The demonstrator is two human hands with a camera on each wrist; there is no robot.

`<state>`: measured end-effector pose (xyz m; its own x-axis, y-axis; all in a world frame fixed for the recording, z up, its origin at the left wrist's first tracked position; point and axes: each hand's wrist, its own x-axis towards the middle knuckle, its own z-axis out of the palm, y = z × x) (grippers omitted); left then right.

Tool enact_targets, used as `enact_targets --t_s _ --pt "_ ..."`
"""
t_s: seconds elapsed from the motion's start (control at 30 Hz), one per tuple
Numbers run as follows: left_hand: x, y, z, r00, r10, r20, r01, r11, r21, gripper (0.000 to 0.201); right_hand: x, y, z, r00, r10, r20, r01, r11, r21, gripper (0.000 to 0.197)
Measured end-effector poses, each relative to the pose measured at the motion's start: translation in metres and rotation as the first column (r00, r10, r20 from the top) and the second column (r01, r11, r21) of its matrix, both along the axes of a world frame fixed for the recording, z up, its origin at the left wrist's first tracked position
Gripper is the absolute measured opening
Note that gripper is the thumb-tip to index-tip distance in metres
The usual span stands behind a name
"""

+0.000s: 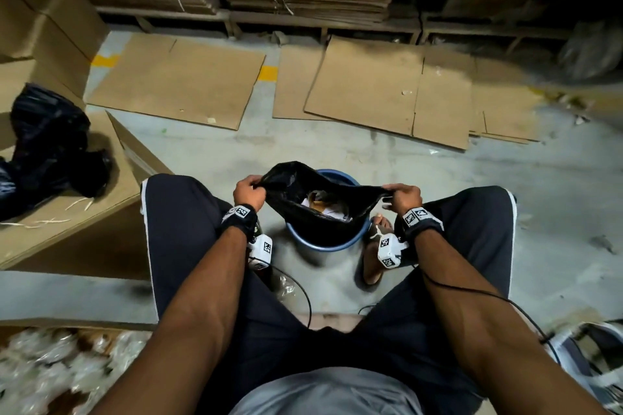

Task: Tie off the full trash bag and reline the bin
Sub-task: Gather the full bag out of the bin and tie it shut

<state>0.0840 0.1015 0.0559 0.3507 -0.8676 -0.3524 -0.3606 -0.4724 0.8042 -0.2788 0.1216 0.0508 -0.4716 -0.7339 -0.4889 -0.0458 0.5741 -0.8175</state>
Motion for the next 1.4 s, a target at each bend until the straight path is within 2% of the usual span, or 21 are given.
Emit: enact_targets --t_s 0.07,0.1,0.17,0.23,0.33,0.4,0.47,0.53,0.6,0.8,0.87,0.93,1.0,1.07,1.13,1.2,1.27,1.33,1.4 --pt "0.003 0.000 -0.011 0.973 -0.195 0.127 0.205 0.976 -0.071 0.064 0.001 0.010 0.000 0.944 0.154 -0.293 -0.151 0.988 0.032 0.039" --pt "0.005 0.002 -0.013 0.928 -0.301 0.220 0.322 0.945 -0.065 0.075 0.004 0.015 0.002 0.903 0.201 -0.381 -0.204 0.978 0.032 0.039" --pt "0.007 0.006 -0.019 0.799 -0.480 0.364 0.511 0.860 0.012 0.091 0.006 0.021 -0.001 0.839 0.254 -0.481 -0.280 0.960 0.019 0.038" --pt "0.004 0.013 -0.017 0.695 -0.562 0.448 0.588 0.803 0.095 0.101 0.008 0.021 -0.003 0.804 0.297 -0.515 -0.326 0.945 0.036 0.034" --pt "0.001 0.017 -0.014 0.585 -0.606 0.539 0.627 0.759 0.174 0.093 0.011 0.019 0.001 0.766 0.356 -0.535 -0.390 0.919 0.053 0.015" --pt "-0.001 0.018 -0.009 0.560 -0.613 0.557 0.632 0.751 0.191 0.076 0.013 0.020 0.004 0.733 0.387 -0.560 -0.435 0.899 0.052 0.010" --pt "-0.004 0.017 -0.006 0.586 -0.603 0.540 0.618 0.765 0.183 0.052 0.012 0.019 0.000 0.719 0.387 -0.577 -0.455 0.890 0.030 0.013" --pt "-0.006 0.017 -0.004 0.622 -0.585 0.521 0.594 0.786 0.173 0.033 0.014 0.020 0.000 0.764 0.364 -0.534 -0.432 0.902 -0.004 0.012" --pt "-0.005 0.016 -0.003 0.645 -0.552 0.529 0.557 0.813 0.170 0.022 0.016 0.019 0.002 0.811 0.350 -0.470 -0.392 0.920 0.010 0.006" --pt "-0.001 0.011 -0.016 0.726 -0.384 0.570 0.384 0.915 0.127 0.020 0.010 0.018 0.000 0.924 0.110 -0.365 -0.119 0.993 -0.003 0.012" --pt "0.001 0.010 -0.020 0.791 -0.324 0.519 0.335 0.939 0.076 0.020 0.011 0.015 -0.002 0.948 0.047 -0.315 -0.042 0.999 0.021 0.013" --pt "0.002 0.007 -0.021 0.831 -0.314 0.459 0.349 0.937 0.009 0.023 0.006 0.009 -0.011 0.956 0.019 -0.293 -0.007 0.999 0.042 0.014" --pt "0.002 0.001 -0.022 0.802 -0.425 0.420 0.466 0.885 0.006 0.027 -0.001 0.003 -0.024 0.964 0.013 -0.267 0.003 0.998 0.059 0.014" --pt "0.002 -0.002 -0.022 0.700 -0.573 0.426 0.603 0.794 0.077 0.032 -0.002 -0.001 -0.021 0.971 0.018 -0.238 -0.004 0.998 0.059 0.015" --pt "0.003 -0.009 -0.025 0.651 -0.607 0.456 0.642 0.761 0.097 0.026 -0.008 -0.007 -0.023 0.972 0.015 -0.234 0.003 0.997 0.079 0.025" --pt "0.006 -0.014 -0.029 0.681 -0.561 0.471 0.605 0.793 0.070 0.014 -0.017 -0.014 -0.039 0.975 0.032 -0.221 -0.004 0.992 0.123 0.031" --pt "0.007 -0.015 -0.030 0.710 -0.551 0.439 0.570 0.815 0.101 0.011 -0.018 -0.016 -0.044 0.969 0.039 -0.244 0.006 0.984 0.181 0.034" --pt "0.005 -0.018 -0.032 0.788 -0.515 0.338 0.496 0.855 0.148 0.014 -0.018 -0.015 -0.044 0.973 0.089 -0.214 -0.040 0.975 0.220 0.030" --pt "-0.001 -0.022 -0.037 0.894 -0.419 0.160 0.382 0.898 0.217 0.018 -0.013 -0.013 -0.038 0.980 0.068 -0.186 -0.020 0.969 0.247 0.028"
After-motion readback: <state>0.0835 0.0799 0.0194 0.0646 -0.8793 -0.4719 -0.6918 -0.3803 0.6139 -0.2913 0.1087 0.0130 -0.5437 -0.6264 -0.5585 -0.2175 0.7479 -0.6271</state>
